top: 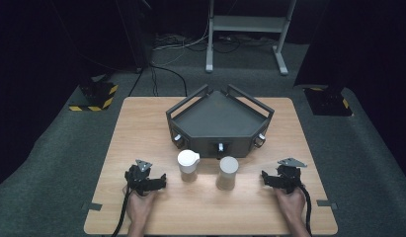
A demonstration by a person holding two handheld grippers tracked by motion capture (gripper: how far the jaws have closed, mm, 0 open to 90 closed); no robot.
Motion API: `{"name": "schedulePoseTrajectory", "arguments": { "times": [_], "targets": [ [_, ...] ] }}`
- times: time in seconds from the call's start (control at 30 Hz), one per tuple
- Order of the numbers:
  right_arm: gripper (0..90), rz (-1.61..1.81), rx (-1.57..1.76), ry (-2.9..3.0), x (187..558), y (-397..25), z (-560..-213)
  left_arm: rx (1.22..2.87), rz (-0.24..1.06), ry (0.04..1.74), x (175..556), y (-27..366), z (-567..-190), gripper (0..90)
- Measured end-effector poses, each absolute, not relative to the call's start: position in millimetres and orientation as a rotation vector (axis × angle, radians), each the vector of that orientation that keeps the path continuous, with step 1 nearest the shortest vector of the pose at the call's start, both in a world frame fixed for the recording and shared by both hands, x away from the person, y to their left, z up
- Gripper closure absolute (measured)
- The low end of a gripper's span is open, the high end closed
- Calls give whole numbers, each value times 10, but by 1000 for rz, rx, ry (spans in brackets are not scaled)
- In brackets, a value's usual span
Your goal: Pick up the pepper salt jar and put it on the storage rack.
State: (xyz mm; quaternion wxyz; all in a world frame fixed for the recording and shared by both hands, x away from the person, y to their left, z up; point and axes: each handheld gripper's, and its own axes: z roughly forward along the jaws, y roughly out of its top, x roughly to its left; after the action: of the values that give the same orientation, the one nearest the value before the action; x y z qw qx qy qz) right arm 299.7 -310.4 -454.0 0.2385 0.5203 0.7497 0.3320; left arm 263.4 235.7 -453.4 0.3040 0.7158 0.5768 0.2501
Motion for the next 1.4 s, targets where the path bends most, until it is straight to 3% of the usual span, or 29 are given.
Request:
{"name": "schedulePoseTrajectory", "arguments": {
  "times": [1.4],
  "targets": [
    [100, 909, 1427, 2052, 2999, -3102, -4539, 1915, 650, 1516, 2633, 2369, -4520, 2]
  ]
}}
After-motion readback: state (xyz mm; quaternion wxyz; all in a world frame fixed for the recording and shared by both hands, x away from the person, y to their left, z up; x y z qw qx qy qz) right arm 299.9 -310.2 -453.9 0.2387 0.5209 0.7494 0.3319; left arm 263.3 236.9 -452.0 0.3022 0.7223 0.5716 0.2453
